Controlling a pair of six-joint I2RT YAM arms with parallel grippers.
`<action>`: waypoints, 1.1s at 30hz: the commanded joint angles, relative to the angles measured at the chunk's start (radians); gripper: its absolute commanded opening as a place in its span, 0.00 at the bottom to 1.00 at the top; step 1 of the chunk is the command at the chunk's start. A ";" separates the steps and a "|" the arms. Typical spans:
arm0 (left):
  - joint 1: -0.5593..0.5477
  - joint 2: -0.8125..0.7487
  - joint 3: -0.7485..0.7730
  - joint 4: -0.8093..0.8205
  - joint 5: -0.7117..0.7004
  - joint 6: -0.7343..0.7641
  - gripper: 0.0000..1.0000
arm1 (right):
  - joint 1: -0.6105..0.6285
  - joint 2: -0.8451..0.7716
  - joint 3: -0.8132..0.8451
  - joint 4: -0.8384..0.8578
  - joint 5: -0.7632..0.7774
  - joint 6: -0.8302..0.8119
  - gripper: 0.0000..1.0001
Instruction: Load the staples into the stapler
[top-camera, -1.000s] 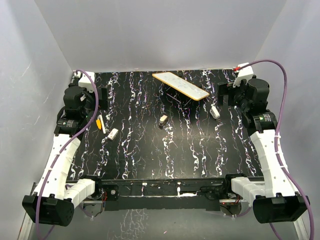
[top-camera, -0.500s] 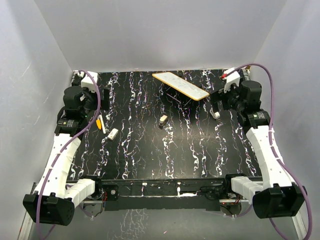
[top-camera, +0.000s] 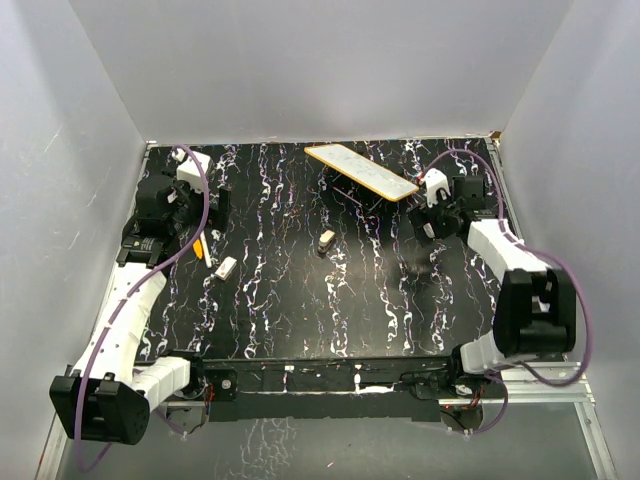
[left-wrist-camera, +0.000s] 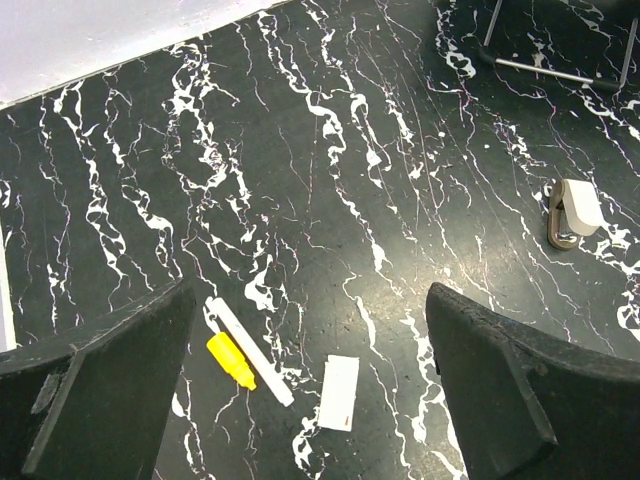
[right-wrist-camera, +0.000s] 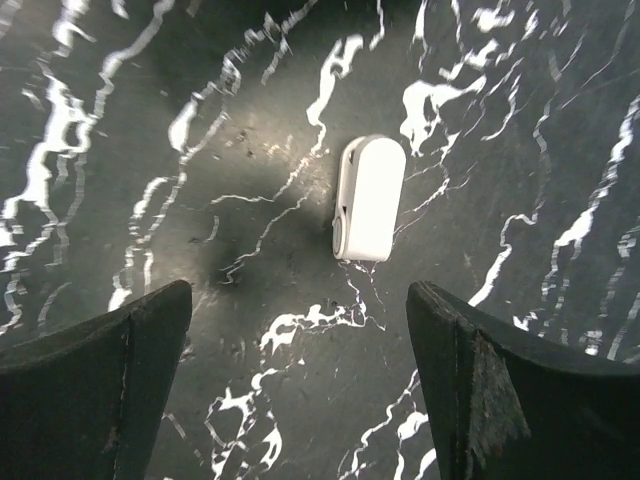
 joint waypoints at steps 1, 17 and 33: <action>0.009 -0.001 -0.006 0.039 0.044 0.016 0.97 | -0.049 0.126 0.053 0.113 -0.041 -0.027 0.89; 0.009 0.023 0.000 0.039 0.068 0.012 0.97 | -0.065 0.376 0.233 0.087 -0.054 -0.060 0.51; 0.006 0.033 0.020 0.007 0.176 0.057 0.97 | -0.069 0.300 0.276 -0.119 -0.170 -0.180 0.09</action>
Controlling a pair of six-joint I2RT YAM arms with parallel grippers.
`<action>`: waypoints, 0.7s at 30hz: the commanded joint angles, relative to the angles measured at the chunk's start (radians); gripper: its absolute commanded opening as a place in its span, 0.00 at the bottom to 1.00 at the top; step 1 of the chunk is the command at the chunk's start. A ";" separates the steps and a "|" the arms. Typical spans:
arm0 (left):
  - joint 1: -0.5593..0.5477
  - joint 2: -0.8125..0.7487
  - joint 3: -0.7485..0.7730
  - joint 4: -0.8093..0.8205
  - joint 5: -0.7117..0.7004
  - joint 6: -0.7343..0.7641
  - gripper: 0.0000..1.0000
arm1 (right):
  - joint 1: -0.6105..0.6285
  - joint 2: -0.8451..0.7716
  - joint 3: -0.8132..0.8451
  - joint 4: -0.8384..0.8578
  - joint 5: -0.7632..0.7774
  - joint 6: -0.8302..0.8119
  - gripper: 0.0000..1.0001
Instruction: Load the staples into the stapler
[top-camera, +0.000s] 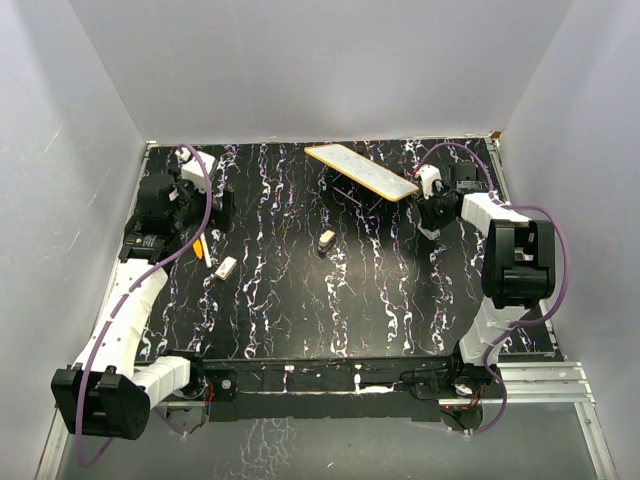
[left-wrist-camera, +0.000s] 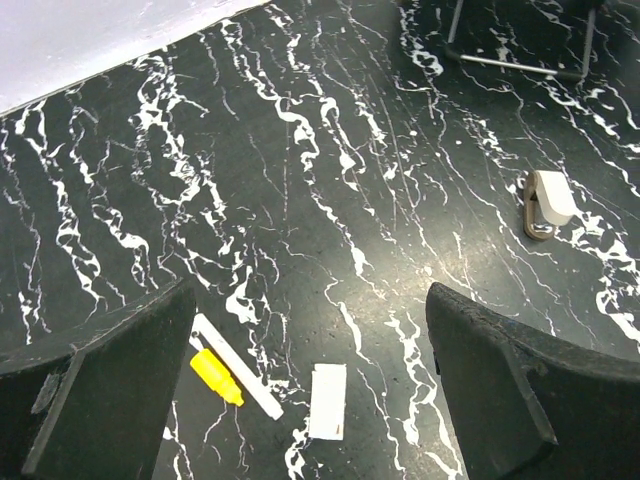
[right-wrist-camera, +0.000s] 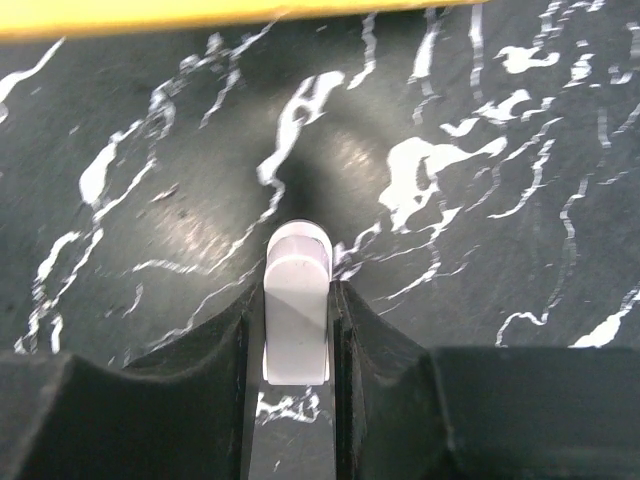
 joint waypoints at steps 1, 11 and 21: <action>0.000 0.016 0.035 -0.041 0.162 0.069 0.97 | -0.006 -0.137 0.036 -0.160 -0.146 -0.126 0.08; -0.232 0.194 0.181 -0.253 0.664 0.232 0.97 | 0.264 -0.384 0.034 -0.387 -0.638 -0.233 0.08; -0.350 0.332 0.239 -0.107 0.818 0.115 0.97 | 0.489 -0.382 0.175 -0.173 -0.821 0.013 0.08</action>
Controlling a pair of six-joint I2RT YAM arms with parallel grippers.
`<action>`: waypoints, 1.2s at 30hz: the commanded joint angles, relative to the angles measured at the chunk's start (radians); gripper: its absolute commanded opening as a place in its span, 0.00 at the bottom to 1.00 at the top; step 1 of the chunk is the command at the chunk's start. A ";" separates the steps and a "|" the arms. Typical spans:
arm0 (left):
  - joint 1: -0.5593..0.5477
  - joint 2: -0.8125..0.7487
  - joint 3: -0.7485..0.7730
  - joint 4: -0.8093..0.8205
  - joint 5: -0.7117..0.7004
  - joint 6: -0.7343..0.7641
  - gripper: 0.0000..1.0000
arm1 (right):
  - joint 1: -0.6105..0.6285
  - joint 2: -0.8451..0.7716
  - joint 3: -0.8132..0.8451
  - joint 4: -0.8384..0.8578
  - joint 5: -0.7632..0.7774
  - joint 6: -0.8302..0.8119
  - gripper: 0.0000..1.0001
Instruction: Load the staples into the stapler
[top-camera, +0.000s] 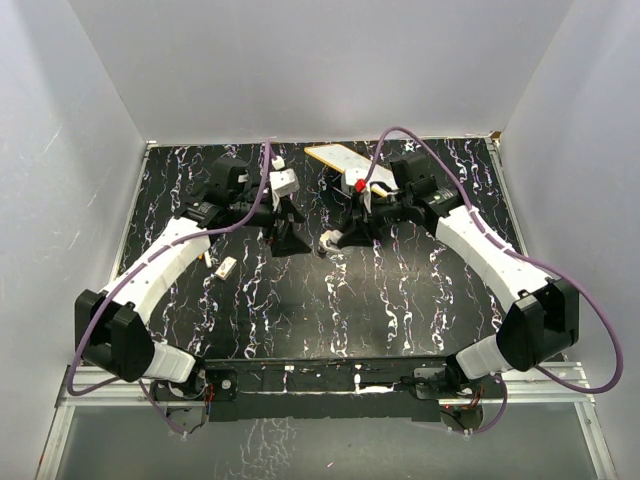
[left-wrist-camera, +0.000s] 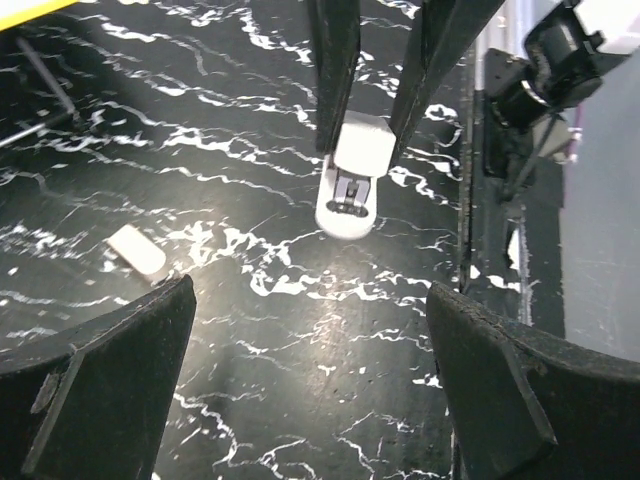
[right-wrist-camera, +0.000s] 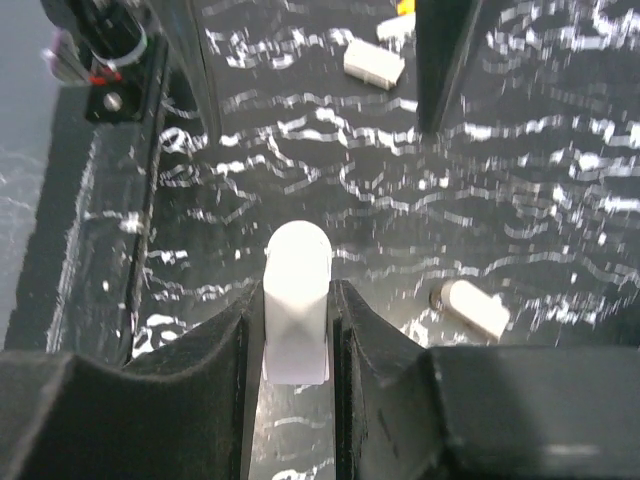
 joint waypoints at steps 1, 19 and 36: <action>-0.036 0.013 0.015 0.068 0.142 -0.048 0.97 | 0.021 0.011 0.113 0.119 -0.138 0.107 0.08; -0.073 0.029 -0.051 0.228 0.166 -0.173 0.57 | 0.051 0.028 0.094 0.248 -0.171 0.199 0.08; -0.073 -0.001 -0.058 0.182 0.166 -0.090 0.46 | 0.053 0.066 0.100 0.207 -0.213 0.203 0.08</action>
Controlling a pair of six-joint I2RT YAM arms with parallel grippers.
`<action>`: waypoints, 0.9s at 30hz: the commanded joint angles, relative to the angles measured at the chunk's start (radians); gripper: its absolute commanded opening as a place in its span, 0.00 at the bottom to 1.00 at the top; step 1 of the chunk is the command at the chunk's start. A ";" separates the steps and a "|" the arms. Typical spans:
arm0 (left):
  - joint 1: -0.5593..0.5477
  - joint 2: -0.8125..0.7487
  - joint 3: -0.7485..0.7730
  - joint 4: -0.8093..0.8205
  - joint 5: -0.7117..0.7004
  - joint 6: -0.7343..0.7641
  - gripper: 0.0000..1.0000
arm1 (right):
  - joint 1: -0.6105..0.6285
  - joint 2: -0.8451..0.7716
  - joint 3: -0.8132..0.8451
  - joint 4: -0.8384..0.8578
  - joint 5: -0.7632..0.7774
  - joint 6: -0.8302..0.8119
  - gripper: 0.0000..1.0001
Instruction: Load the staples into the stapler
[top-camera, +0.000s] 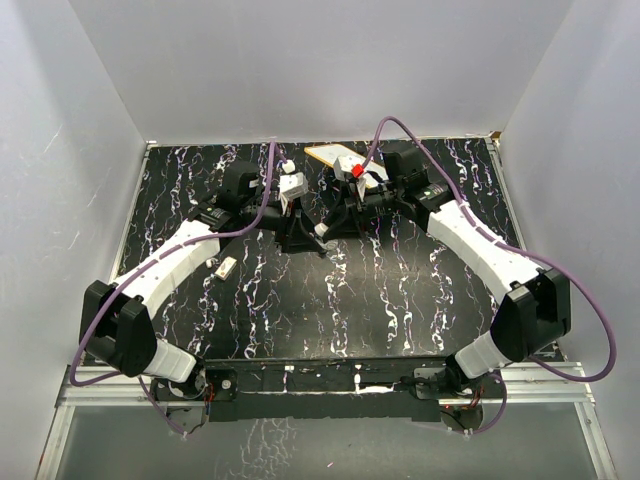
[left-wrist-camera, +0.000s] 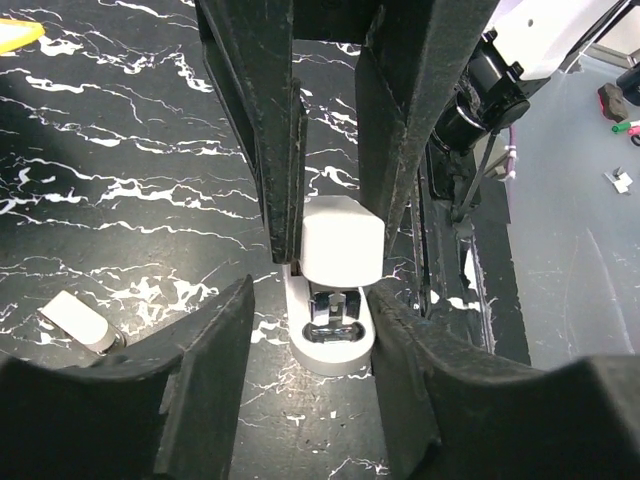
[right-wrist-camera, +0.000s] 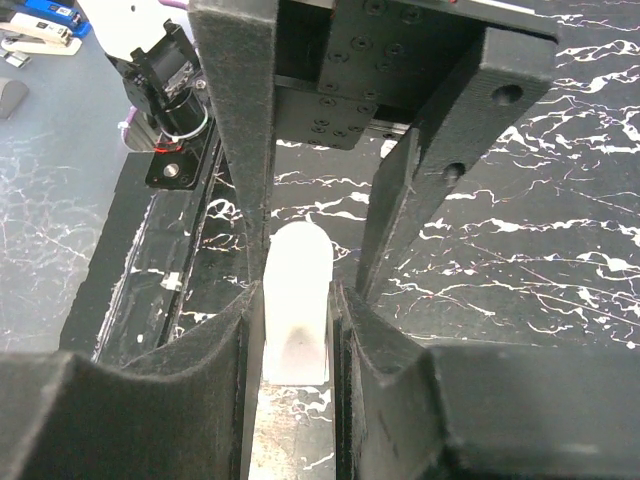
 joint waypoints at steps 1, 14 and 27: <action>-0.005 -0.042 -0.004 -0.016 0.043 0.040 0.43 | 0.004 0.011 0.025 0.012 -0.044 0.015 0.08; -0.005 -0.041 0.008 -0.057 0.010 0.073 0.00 | 0.005 0.003 -0.023 0.101 -0.013 0.102 0.57; -0.005 -0.031 0.018 -0.074 -0.038 0.087 0.00 | 0.030 0.032 -0.009 0.162 0.022 0.179 0.64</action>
